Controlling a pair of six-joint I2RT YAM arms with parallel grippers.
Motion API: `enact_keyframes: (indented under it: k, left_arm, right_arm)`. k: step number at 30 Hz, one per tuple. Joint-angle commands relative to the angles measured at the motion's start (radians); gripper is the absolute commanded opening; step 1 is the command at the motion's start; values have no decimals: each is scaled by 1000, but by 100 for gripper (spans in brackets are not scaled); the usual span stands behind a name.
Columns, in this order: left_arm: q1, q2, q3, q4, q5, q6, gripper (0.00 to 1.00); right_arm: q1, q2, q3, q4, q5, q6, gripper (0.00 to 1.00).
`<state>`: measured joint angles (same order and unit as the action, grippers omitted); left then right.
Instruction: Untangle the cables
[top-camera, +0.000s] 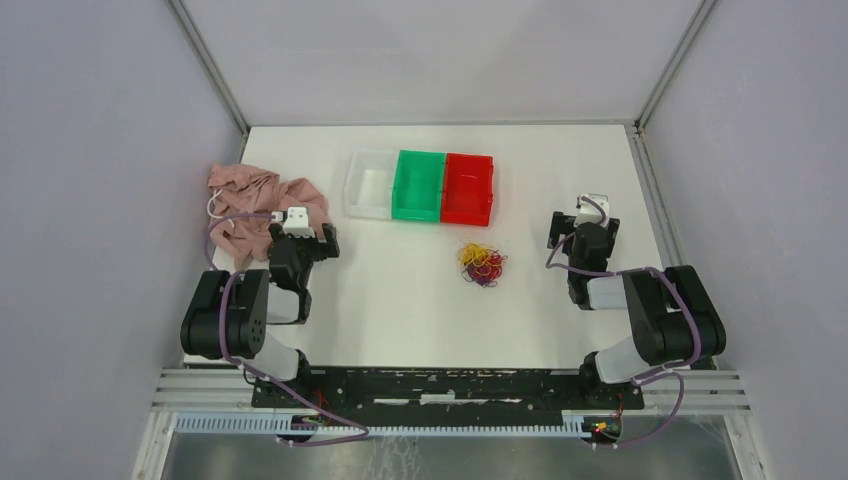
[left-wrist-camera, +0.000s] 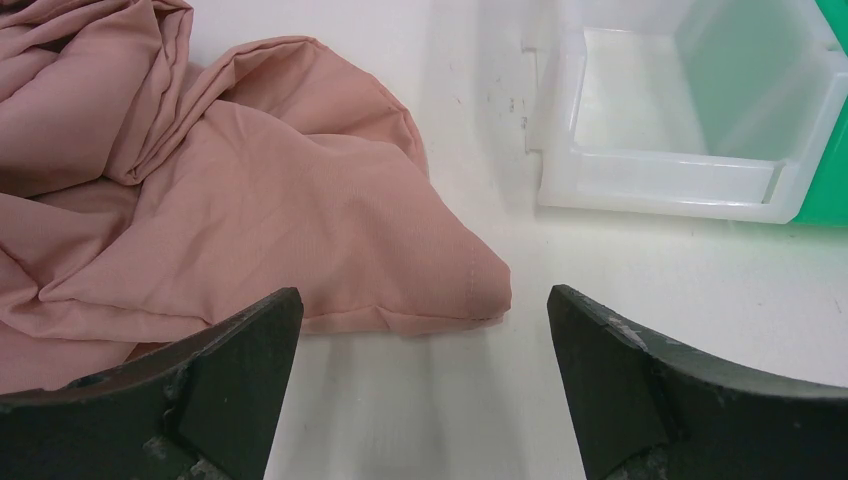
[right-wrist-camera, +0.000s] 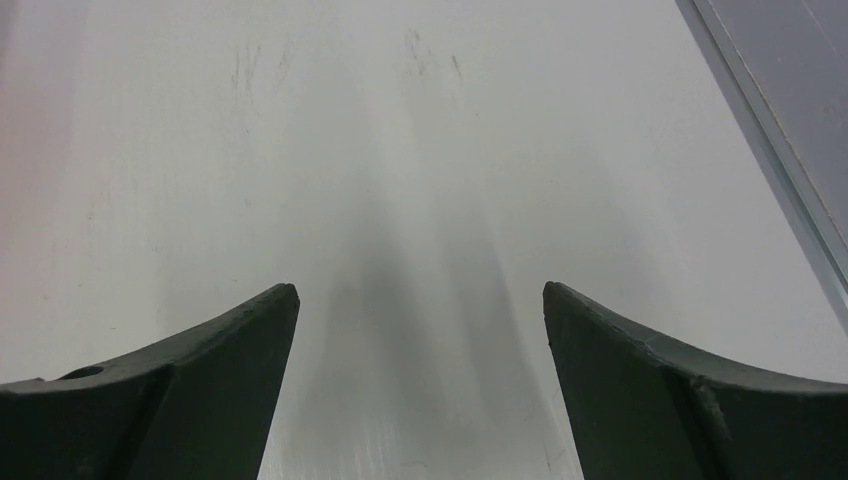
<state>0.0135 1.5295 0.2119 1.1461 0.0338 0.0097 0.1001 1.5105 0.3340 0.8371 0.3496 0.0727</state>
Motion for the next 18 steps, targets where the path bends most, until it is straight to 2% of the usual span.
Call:
enact_keyframes:
  k: [1, 12, 13, 14, 16, 18]
  left_arm:
    - [-3, -13, 19, 33, -14, -24, 99]
    - [-3, -15, 17, 37, -12, -25, 99]
    - [-1, -27, 23, 33, -9, -25, 99]
    - [0, -54, 43, -12, -11, -28, 99]
    - [2, -109, 125, -261, 12, -11, 99]
    - [1, -146, 234, -503, 64, 33, 99]
  right_arm:
    - [-5, -1, 20, 48, -9, -9, 99]
    - [-4, -8, 23, 55, -11, -9, 99]
    - [-4, -48, 44, -1, -13, -10, 100]
    - [-5, -104, 92, -153, -3, -5, 100]
    - [-5, -167, 211, -475, 57, 45, 99]
    - [-4, -212, 293, -646, 64, 73, 99]
